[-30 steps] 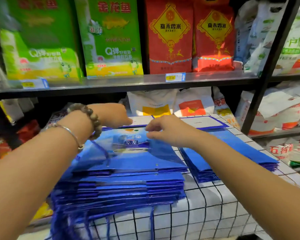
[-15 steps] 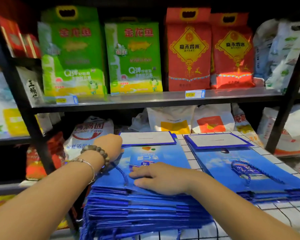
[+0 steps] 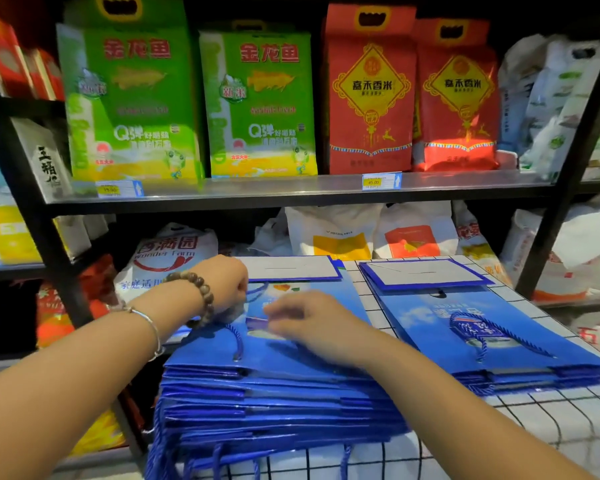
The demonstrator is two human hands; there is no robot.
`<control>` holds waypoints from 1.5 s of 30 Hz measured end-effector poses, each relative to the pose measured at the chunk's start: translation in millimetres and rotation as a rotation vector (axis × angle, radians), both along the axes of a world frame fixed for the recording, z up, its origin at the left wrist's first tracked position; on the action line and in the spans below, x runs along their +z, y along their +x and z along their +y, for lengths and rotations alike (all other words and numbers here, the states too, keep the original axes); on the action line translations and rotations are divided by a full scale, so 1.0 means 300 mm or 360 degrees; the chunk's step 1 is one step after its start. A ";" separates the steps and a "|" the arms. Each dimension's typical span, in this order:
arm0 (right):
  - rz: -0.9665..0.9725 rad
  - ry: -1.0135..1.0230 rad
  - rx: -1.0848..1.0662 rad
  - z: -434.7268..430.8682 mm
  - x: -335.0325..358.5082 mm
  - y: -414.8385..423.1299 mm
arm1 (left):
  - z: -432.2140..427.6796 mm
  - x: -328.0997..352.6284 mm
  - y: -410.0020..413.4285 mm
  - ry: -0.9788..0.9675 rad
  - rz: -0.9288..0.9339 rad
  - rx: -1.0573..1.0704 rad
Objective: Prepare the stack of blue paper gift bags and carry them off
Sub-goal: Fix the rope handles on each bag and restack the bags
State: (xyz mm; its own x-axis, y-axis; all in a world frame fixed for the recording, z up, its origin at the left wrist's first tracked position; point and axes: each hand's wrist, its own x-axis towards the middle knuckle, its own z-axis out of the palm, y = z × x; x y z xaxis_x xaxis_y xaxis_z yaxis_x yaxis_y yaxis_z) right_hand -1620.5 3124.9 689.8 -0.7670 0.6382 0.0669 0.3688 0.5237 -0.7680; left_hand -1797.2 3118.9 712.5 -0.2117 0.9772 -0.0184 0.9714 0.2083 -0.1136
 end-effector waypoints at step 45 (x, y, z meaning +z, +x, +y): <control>0.0101 -0.0399 -0.0384 -0.056 0.056 0.212 | -0.287 -0.009 0.244 0.0279 -0.0058 -0.0789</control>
